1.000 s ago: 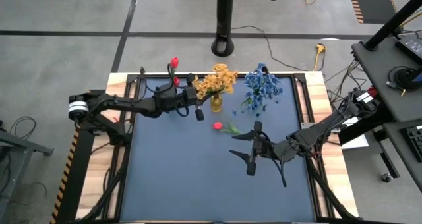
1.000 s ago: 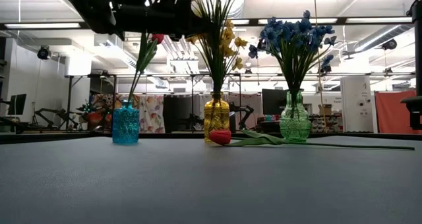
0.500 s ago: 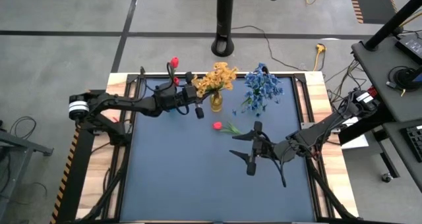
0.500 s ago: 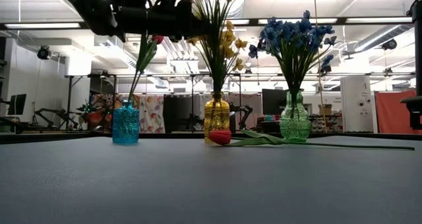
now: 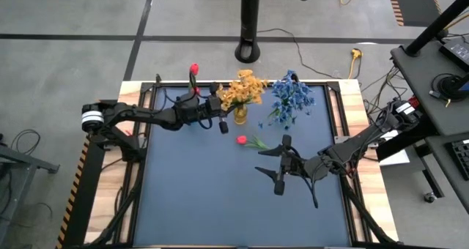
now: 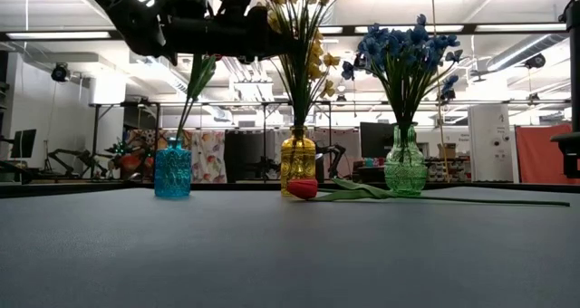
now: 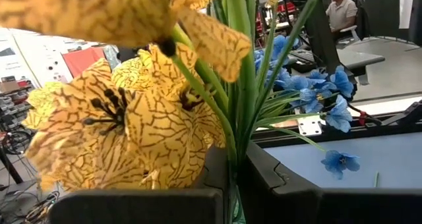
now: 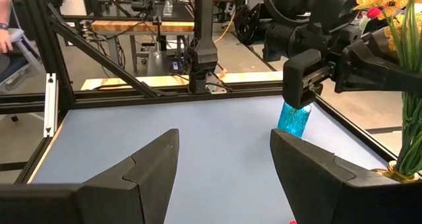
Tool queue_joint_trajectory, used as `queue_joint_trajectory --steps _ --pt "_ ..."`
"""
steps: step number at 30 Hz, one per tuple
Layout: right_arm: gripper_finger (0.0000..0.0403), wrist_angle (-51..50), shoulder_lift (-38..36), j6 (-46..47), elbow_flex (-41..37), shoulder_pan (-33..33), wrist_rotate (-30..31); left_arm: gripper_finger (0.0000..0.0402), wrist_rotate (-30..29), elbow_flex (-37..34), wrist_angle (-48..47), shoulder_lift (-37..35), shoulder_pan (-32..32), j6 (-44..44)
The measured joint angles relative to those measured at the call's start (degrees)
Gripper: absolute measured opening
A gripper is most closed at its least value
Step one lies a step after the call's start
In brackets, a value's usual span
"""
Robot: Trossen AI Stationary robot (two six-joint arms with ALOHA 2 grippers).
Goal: Sort flowers into vase by color
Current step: Put the yellow flowers into the yellow vase
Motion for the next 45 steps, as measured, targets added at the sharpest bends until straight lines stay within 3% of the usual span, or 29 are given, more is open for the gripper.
queue_joint_trajectory --steps 8,17,40,45 --pt "0.0233 0.00 0.00 0.04 0.00 0.00 0.00 0.0002 -1.11 0.02 -0.76 0.00 0.31 -2.47" --pt "0.0233 0.02 0.00 0.09 0.00 0.00 0.02 0.0002 -6.23 0.00 -5.61 0.10 0.48 -5.77" --pt "0.0233 0.02 0.00 1.09 -0.02 0.00 0.05 0.0002 -6.55 0.00 -4.61 -0.28 0.42 -10.23" --pt "0.0233 0.04 0.00 1.09 -0.02 0.00 0.05 0.0002 -11.30 0.00 -4.19 -1.11 0.42 -12.99"
